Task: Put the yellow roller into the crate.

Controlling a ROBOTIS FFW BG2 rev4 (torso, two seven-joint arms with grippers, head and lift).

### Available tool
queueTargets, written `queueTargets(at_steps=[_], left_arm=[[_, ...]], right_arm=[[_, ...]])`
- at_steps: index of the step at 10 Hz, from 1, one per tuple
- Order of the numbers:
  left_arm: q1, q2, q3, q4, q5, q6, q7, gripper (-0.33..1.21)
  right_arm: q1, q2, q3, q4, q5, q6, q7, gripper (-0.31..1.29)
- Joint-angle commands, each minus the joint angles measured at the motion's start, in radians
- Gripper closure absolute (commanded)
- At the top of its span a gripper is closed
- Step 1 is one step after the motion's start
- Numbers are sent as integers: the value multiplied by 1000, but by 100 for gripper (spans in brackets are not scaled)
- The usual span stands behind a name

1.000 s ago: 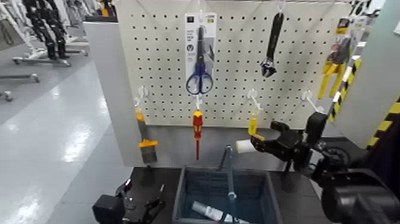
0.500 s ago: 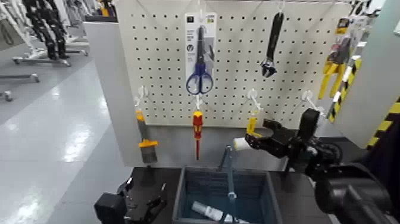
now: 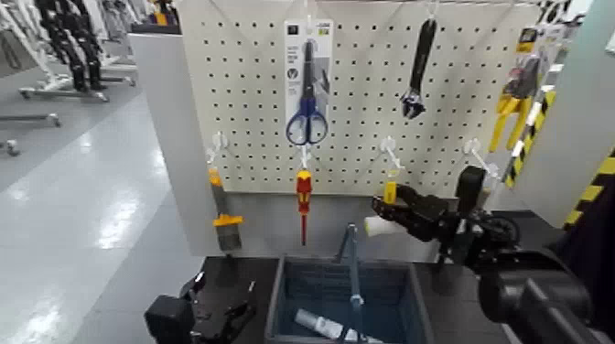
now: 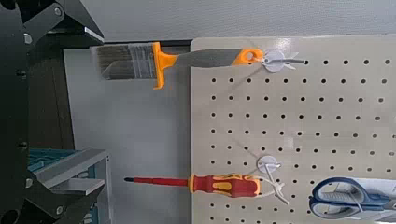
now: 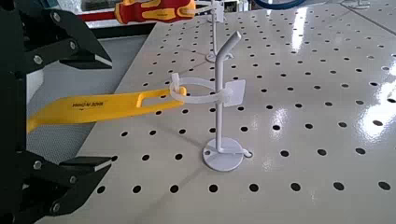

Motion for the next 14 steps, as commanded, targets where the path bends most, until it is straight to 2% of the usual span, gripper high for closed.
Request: queueTargets(at_steps=[1, 2, 3, 9, 14], left_arm=[[2, 0, 3, 0, 3, 0, -3, 22], [2, 0, 5, 0, 3, 0, -4, 22], [2, 0, 5, 0, 3, 0, -6, 22], [4, 0, 6, 0, 4, 0, -6, 23], [9, 0, 9, 0, 4, 0, -6, 23]], right_arm=[[7, 3, 4, -29, 10, 11, -17, 112], [13, 3, 1, -40, 7, 11, -34, 123], [23, 5, -2, -58, 4, 17, -46, 126], [55, 9, -25, -109, -2, 20, -40, 126], [168, 21, -96, -308, 9, 85, -28, 126]])
